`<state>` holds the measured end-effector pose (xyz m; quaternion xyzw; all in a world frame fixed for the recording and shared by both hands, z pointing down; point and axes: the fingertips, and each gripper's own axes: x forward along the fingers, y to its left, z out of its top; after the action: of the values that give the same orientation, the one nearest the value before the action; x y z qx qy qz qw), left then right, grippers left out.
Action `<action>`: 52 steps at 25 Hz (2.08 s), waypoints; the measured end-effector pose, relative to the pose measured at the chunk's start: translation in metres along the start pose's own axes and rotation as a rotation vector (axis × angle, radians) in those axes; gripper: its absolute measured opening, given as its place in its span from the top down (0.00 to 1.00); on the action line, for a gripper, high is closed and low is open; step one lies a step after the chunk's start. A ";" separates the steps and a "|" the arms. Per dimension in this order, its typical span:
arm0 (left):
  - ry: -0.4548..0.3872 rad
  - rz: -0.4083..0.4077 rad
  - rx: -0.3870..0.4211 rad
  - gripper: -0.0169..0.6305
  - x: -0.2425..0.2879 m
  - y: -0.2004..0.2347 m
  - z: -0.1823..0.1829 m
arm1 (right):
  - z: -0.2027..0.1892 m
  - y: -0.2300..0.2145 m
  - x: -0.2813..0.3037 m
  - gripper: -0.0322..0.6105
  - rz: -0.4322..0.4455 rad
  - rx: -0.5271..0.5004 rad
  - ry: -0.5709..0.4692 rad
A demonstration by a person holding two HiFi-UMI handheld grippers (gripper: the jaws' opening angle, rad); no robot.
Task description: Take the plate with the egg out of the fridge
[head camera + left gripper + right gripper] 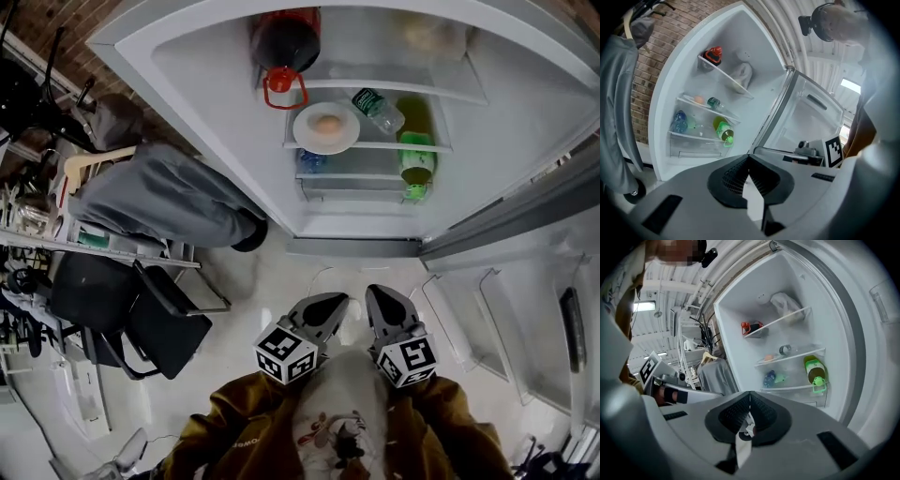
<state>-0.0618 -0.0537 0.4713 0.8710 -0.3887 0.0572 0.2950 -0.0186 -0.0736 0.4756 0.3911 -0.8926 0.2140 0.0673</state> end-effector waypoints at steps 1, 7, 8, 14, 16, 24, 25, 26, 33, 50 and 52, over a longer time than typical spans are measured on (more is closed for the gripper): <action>0.008 -0.010 0.006 0.96 0.001 0.001 0.002 | 0.001 -0.002 0.002 0.94 -0.014 0.004 0.001; 0.040 -0.078 0.023 0.96 0.014 0.006 0.011 | 0.011 -0.009 0.009 0.94 -0.064 0.014 -0.027; 0.036 -0.084 0.009 0.96 0.017 0.007 0.013 | 0.011 -0.011 0.010 0.94 -0.069 0.016 -0.027; 0.012 -0.050 -0.024 0.96 0.025 0.019 0.016 | 0.013 -0.019 0.016 0.94 -0.063 -0.014 -0.025; -0.006 -0.038 -0.034 0.96 0.027 0.023 0.018 | 0.015 -0.021 0.019 0.94 -0.050 -0.037 -0.027; -0.053 -0.021 -0.149 0.96 0.037 0.032 0.024 | 0.022 -0.021 0.020 0.94 -0.006 -0.057 -0.036; -0.062 -0.039 -0.152 0.96 0.038 0.032 0.026 | 0.024 -0.021 0.020 0.94 0.005 -0.060 -0.042; -0.068 -0.055 -0.149 0.96 0.040 0.030 0.028 | 0.025 -0.021 0.021 0.94 0.015 -0.060 -0.047; -0.115 -0.054 -0.206 0.96 0.047 0.039 0.038 | 0.029 -0.026 0.020 0.94 0.034 -0.061 -0.065; -0.327 -0.047 -0.593 0.76 0.056 0.086 0.071 | 0.029 -0.026 0.014 0.94 0.070 -0.053 -0.068; -0.346 -0.036 -0.626 0.75 0.057 0.093 0.070 | 0.029 -0.024 0.014 0.94 0.082 -0.059 -0.071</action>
<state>-0.0978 -0.1781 0.4758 0.7417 -0.4163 -0.2181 0.4785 -0.0096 -0.1099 0.4611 0.3595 -0.9156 0.1763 0.0380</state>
